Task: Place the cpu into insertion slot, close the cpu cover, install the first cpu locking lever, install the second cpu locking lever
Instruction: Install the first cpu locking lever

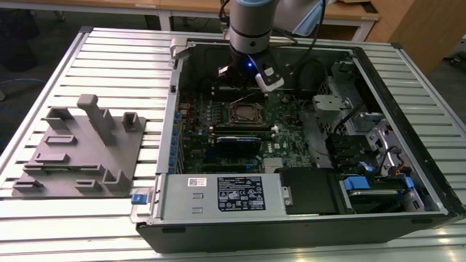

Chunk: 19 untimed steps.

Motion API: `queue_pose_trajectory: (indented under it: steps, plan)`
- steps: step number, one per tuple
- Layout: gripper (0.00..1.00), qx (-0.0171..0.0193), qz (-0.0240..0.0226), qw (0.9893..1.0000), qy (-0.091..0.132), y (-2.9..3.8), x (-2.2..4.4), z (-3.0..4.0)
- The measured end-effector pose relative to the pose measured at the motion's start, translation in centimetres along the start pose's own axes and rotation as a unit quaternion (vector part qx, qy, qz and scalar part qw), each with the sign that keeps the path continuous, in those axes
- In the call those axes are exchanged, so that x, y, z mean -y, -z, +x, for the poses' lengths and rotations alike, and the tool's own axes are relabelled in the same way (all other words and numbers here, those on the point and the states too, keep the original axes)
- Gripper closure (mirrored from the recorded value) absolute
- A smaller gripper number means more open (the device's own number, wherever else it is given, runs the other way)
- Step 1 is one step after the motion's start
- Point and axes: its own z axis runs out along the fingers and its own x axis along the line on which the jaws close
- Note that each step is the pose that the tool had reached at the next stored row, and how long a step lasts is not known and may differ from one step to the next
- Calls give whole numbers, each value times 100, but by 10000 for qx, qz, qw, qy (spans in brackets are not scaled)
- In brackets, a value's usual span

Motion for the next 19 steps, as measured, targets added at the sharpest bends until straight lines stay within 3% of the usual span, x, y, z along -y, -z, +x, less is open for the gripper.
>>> queue_pose_trajectory:
  steps: [5,10,19]
  plan:
    - [90,66,22,9995,-292,-29,2,2]
    - [90,130,42,9983,-574,-52,3,3]
    - [90,132,42,9982,-584,-42,0,3]
